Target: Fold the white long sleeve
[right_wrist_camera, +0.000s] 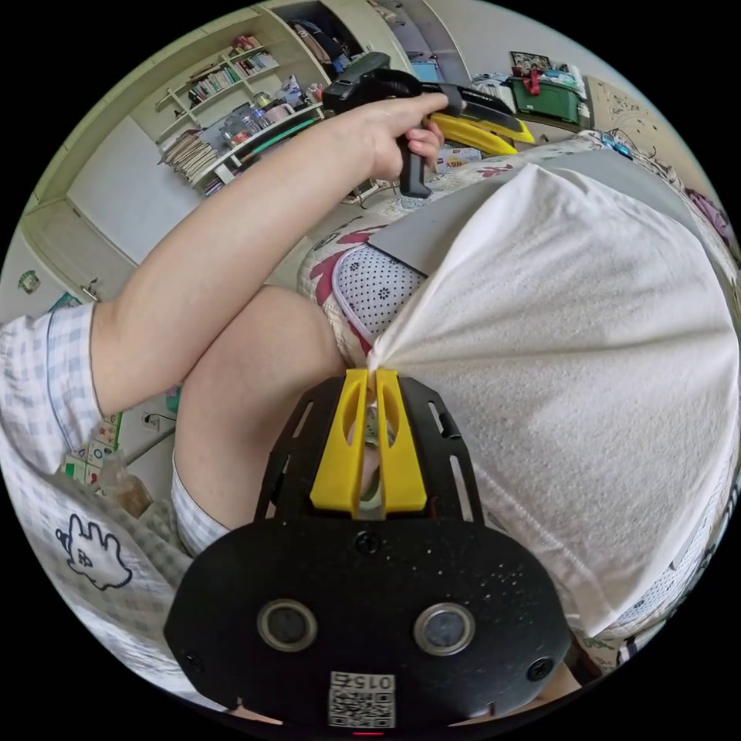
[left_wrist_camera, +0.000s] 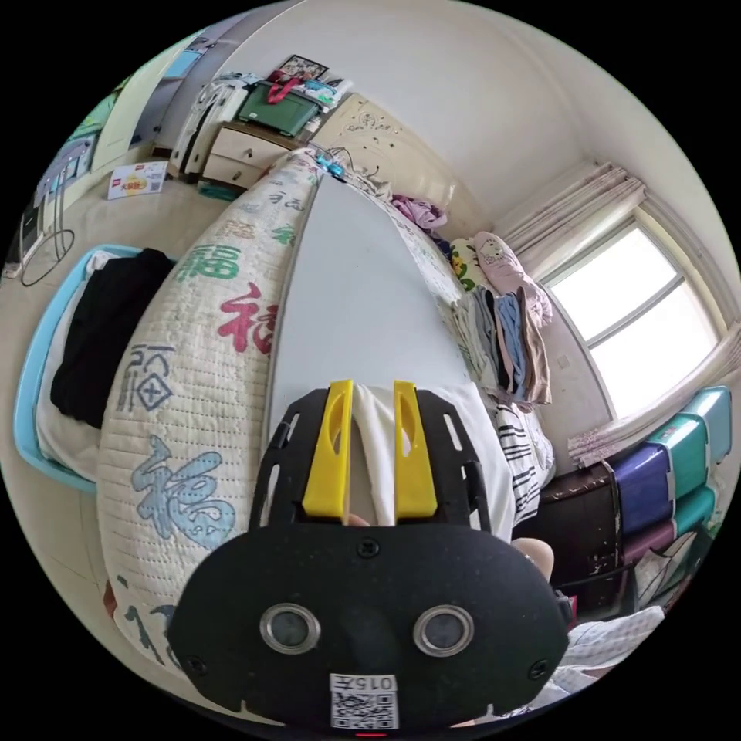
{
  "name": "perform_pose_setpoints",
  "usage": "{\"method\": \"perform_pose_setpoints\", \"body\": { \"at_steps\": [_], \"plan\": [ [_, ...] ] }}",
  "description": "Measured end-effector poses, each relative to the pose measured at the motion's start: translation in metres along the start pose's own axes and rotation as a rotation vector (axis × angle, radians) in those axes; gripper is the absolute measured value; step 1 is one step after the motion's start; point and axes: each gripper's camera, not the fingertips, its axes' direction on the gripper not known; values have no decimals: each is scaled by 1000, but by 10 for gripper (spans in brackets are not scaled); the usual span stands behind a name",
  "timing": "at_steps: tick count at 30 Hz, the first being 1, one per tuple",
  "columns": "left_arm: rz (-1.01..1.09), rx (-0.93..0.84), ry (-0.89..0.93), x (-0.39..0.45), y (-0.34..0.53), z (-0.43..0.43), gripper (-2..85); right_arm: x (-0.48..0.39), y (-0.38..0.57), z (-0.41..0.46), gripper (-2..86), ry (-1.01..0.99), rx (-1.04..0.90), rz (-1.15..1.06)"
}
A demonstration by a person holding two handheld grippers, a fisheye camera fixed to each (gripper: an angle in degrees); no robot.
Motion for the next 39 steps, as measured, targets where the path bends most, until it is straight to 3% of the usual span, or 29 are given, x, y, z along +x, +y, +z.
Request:
{"method": "perform_pose_setpoints", "body": {
  "at_steps": [3,5,8,21,27,33,39],
  "plan": [
    [-37,-69,5,-1,3,29,70,-9,-2,2,5,35,-8,-38],
    [-48,-81,-16,1,6,42,17,-14,0,-6,5,30,-5,-59],
    [27,-63,-109,19,2,37,1,-14,8,-15,5,0,25,-38],
    [44,-116,-209,19,8,45,-1,-10,-21,43,14,91,-54,40],
    [31,-117,-160,20,11,41,21,-44,-32,43,74,157,-82,-33],
    [70,15,-49,38,28,-18,67,-62,2,-15,86,90,68,-90],
    [216,-58,-29,68,58,-30,67,-26,24,-60,90,264,200,106]
  ]
}}
